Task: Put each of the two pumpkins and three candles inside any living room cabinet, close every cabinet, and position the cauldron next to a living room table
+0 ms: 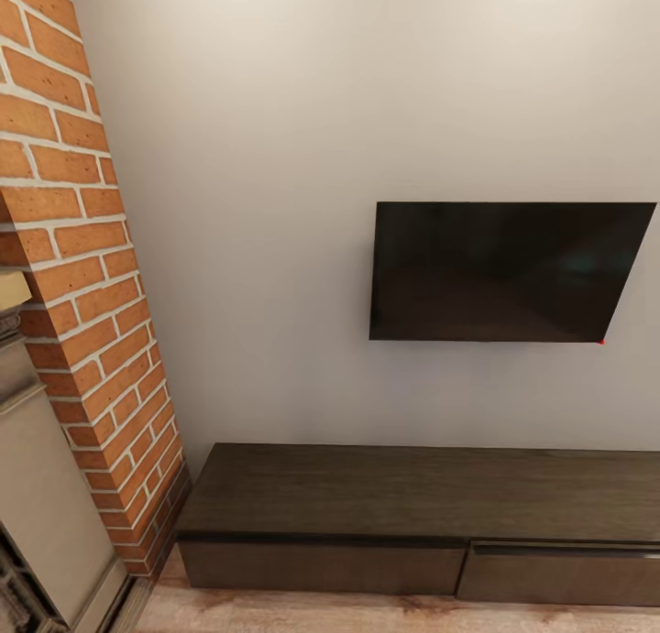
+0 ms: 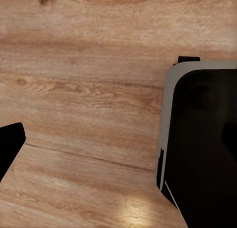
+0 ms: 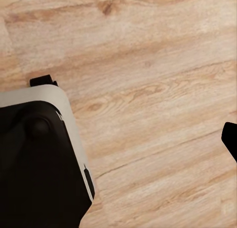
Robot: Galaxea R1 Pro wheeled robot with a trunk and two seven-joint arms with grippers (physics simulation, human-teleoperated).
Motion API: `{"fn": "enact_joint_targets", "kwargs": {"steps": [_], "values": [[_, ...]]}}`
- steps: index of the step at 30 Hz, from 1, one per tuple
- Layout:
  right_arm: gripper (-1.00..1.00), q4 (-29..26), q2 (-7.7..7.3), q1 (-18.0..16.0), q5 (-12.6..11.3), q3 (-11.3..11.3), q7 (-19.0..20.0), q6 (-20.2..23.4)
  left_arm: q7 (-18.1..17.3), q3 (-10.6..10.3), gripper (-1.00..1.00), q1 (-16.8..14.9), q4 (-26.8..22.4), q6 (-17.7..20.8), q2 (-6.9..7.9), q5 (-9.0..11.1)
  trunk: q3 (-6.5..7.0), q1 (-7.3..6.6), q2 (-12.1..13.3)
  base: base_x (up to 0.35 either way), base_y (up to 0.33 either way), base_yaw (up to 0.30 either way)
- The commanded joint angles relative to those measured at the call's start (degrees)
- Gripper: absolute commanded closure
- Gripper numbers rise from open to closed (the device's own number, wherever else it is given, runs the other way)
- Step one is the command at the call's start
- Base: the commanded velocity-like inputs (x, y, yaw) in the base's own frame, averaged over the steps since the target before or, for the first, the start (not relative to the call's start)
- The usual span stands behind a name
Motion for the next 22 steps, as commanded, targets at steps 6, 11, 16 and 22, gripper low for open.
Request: {"fn": "enact_joint_targets", "kwargs": {"steps": [6,11,16,22], "values": [[-1.00,0.35,-0.01,-0.08,-0.57,0.46,-0.01,-0.17,0.20,-0.39,-1.00,-0.07,0.01,-0.04,0.16,0.38,-0.11,0.02,-0.09,0.000,0.000,0.000],[-1.00,0.13,0.06,-0.08,-0.62,0.53,0.01,-0.19,0.22,-0.39,-1.00,-0.08,-0.01,-0.03,0.10,0.35,-0.11,0.02,-0.09,0.000,0.000,0.000],[-1.00,0.27,0.01,-0.08,-0.63,0.44,0.02,-0.17,0.21,-0.39,-1.00,-0.08,-0.14,-0.06,-0.14,0.46,-0.11,0.02,-0.09,0.000,0.000,0.000],[-1.00,0.32,0.07,-0.08,-0.64,0.46,-0.02,-0.17,0.22,-0.37,-1.00,-0.08,-0.12,-0.07,0.02,0.45,-0.11,0.02,-0.09,0.000,0.000,0.000]]}}
